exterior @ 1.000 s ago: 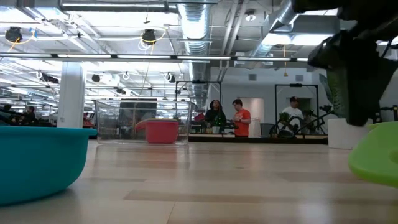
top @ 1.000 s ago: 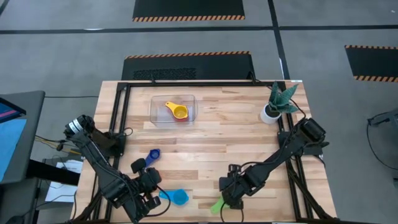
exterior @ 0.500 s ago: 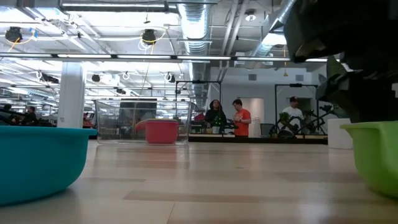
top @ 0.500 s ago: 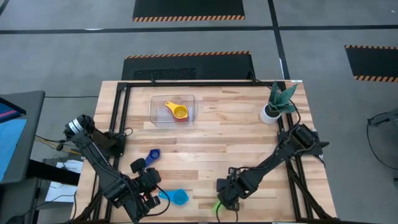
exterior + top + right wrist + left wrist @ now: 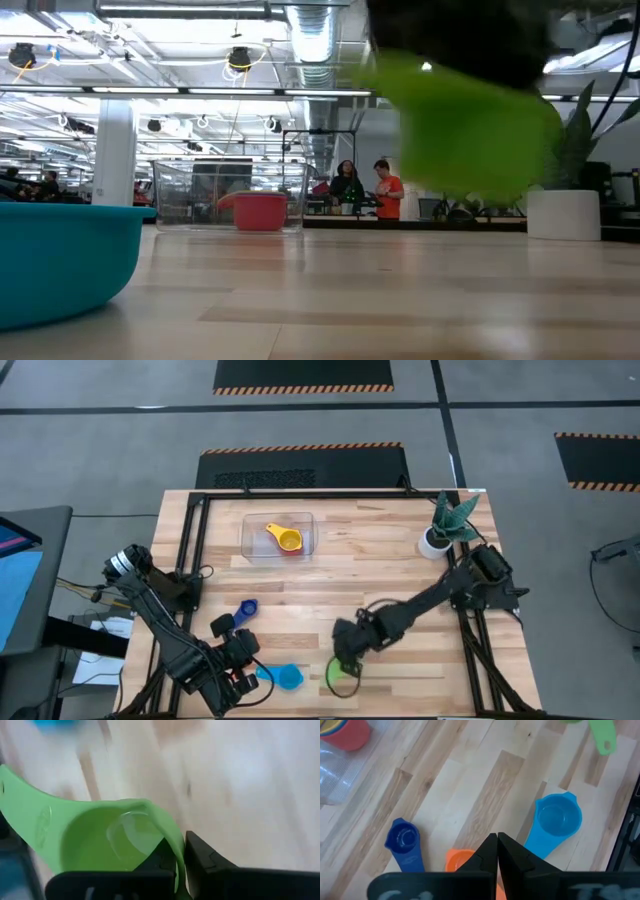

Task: Nest measuring cups in basket
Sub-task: Stack the green measuring cup into the yellow measuring cup in the transparent bin

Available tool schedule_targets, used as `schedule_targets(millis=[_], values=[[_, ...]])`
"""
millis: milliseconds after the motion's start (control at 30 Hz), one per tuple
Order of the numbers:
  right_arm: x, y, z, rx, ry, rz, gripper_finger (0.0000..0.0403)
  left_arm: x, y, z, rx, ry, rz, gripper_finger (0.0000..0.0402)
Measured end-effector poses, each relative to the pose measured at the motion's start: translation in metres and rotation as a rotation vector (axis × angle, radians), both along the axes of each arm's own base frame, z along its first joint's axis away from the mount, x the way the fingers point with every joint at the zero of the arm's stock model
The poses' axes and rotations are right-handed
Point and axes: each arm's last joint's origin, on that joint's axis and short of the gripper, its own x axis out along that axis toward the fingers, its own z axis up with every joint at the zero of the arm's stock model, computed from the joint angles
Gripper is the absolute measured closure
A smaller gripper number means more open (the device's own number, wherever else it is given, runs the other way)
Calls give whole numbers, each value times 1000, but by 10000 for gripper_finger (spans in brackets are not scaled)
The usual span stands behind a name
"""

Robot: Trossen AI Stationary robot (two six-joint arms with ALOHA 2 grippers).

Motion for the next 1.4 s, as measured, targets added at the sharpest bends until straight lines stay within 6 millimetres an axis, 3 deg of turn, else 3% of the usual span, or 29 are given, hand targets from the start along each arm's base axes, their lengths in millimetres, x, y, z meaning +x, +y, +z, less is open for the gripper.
schedule_targets(millis=[167,400,533,733,867,1033,1200,1333,1400], values=[[18,-44,47,13,-172,-219,375,-1,0,0,-8,24,-3,402],[52,-119,109,166,-583,-428,375,-4,1,-1,2,35,9,401],[63,-165,136,218,-716,-555,375,-7,1,-1,7,44,33,401],[86,-222,157,203,-855,-676,375,-11,2,-1,13,51,65,401],[91,-253,158,167,-778,-760,375,-11,2,-1,9,49,91,401],[102,-277,149,148,-698,-862,375,-12,4,-1,17,53,99,401],[108,-284,128,155,-592,-980,375,-13,5,-1,31,63,106,401],[112,-279,99,128,-464,-1042,375,-13,5,-1,28,62,111,401],[123,-274,89,141,-489,-1068,375,-13,5,-1,28,62,111,401]])
